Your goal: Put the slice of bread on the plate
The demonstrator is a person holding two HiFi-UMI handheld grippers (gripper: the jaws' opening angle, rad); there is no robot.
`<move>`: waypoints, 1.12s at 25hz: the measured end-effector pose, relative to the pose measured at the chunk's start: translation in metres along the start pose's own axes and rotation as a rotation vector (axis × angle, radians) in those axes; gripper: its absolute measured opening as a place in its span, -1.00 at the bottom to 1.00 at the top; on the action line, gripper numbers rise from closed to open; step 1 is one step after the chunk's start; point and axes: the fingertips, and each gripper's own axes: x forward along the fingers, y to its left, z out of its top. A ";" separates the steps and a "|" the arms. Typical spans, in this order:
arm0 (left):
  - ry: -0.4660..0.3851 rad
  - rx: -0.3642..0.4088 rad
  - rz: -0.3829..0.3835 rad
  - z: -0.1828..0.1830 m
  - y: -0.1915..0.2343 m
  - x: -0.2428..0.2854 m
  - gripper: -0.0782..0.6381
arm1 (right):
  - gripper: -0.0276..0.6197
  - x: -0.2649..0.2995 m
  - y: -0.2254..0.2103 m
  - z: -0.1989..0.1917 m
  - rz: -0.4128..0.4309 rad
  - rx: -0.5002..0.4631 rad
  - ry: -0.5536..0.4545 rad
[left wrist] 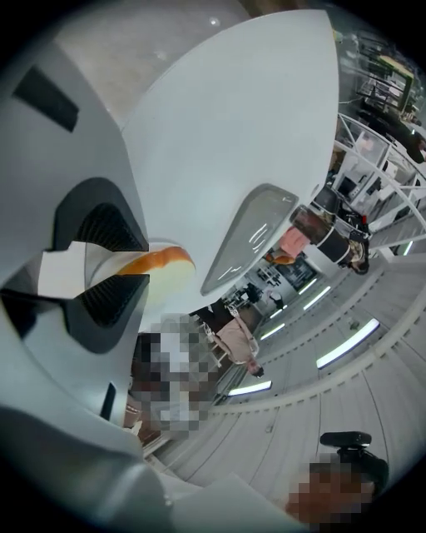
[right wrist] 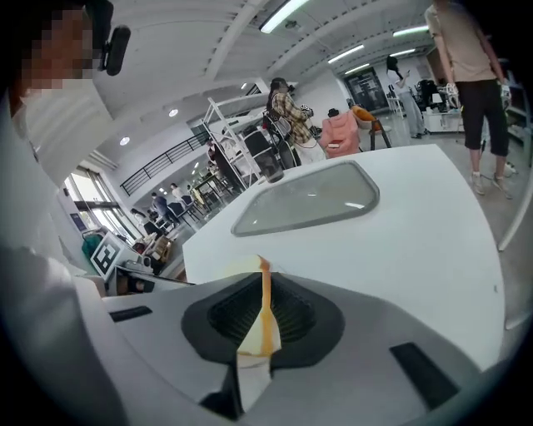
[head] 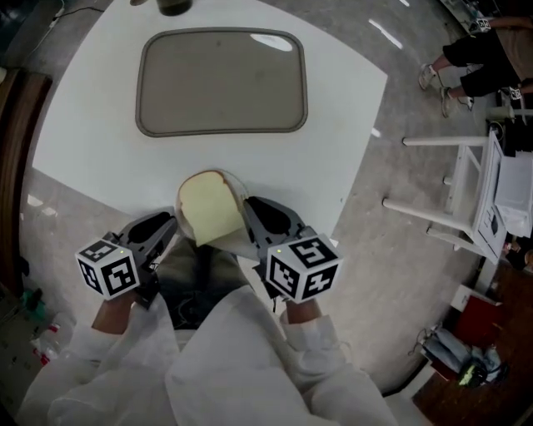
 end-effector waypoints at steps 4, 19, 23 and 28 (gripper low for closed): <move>0.036 -0.020 0.012 -0.007 0.007 0.006 -0.46 | -0.82 0.010 -0.017 -0.001 -0.034 -0.037 0.046; 0.055 -0.122 0.011 -0.013 0.012 0.013 -0.42 | -0.53 0.034 -0.030 -0.030 -0.033 -0.091 0.279; 0.053 -0.145 -0.005 -0.013 0.010 0.016 -0.42 | -0.53 0.036 -0.030 -0.031 -0.028 -0.097 0.285; 0.047 -0.166 -0.008 -0.013 0.008 0.018 -0.43 | -0.54 0.035 -0.030 -0.031 -0.036 -0.103 0.285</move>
